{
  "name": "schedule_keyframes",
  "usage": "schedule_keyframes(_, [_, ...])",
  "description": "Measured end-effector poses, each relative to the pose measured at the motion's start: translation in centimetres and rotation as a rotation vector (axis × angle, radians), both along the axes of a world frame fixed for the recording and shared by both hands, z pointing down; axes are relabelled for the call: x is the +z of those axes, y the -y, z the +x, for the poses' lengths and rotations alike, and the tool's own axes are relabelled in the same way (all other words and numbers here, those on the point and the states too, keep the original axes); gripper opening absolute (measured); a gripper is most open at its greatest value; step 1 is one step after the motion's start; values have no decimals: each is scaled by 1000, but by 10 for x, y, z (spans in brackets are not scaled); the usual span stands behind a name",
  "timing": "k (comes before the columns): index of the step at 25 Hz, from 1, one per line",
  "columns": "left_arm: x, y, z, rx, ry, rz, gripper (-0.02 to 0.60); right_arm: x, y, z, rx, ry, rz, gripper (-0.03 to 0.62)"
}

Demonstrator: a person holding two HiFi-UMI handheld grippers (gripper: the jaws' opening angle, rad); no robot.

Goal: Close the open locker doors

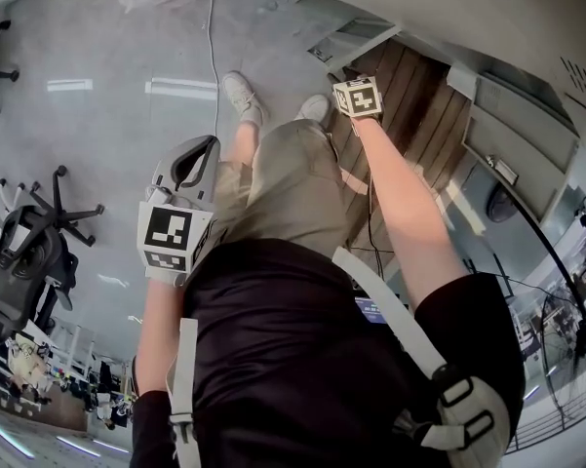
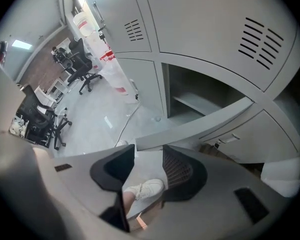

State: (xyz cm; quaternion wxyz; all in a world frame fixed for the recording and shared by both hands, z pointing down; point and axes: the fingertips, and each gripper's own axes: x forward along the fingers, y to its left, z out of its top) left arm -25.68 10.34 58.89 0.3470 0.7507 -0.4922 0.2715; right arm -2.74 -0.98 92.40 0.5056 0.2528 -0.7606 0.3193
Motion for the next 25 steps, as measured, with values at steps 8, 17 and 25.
schedule_keyframes(8, [3, 0, -6, -25, -8, -2, 8, -2, 20, -25, -56, 5, 34, 186])
schedule_keyframes(17, [9, -7, -12, -69, -10, -18, 8, 3, 42, -43, -105, -7, 57, 193])
schedule_keyframes(25, [16, -12, -19, -119, -10, -35, 8, 4, 81, -57, -96, 5, 93, 202])
